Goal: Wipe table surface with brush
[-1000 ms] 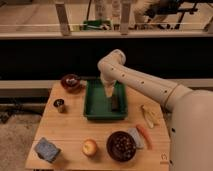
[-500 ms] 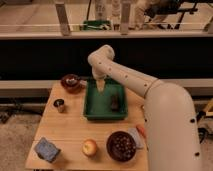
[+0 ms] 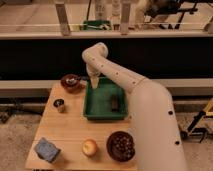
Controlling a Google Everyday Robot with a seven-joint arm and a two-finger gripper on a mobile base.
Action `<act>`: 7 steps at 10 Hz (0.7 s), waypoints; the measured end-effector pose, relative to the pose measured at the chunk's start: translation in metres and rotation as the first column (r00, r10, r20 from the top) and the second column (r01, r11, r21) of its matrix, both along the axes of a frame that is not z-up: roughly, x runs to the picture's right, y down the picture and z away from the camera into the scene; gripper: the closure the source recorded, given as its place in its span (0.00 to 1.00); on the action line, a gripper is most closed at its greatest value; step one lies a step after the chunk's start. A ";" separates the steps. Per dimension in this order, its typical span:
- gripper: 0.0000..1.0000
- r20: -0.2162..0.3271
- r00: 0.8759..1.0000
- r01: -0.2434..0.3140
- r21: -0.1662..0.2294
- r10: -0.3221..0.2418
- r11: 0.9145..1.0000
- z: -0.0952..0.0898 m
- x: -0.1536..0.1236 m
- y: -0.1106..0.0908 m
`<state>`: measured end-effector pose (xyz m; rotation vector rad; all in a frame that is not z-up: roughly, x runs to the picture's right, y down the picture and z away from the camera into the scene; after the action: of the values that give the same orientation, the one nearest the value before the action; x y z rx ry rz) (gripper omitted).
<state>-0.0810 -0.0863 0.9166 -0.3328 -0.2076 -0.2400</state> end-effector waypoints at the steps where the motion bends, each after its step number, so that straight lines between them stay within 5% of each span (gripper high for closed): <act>1: 0.20 0.010 1.000 -0.013 -0.006 0.013 1.000 0.008 -0.005 0.003; 7: 0.20 0.033 0.998 -0.049 -0.023 0.050 0.999 0.022 -0.013 0.007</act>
<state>-0.0938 -0.0796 0.9391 -0.3453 -0.2514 -0.1943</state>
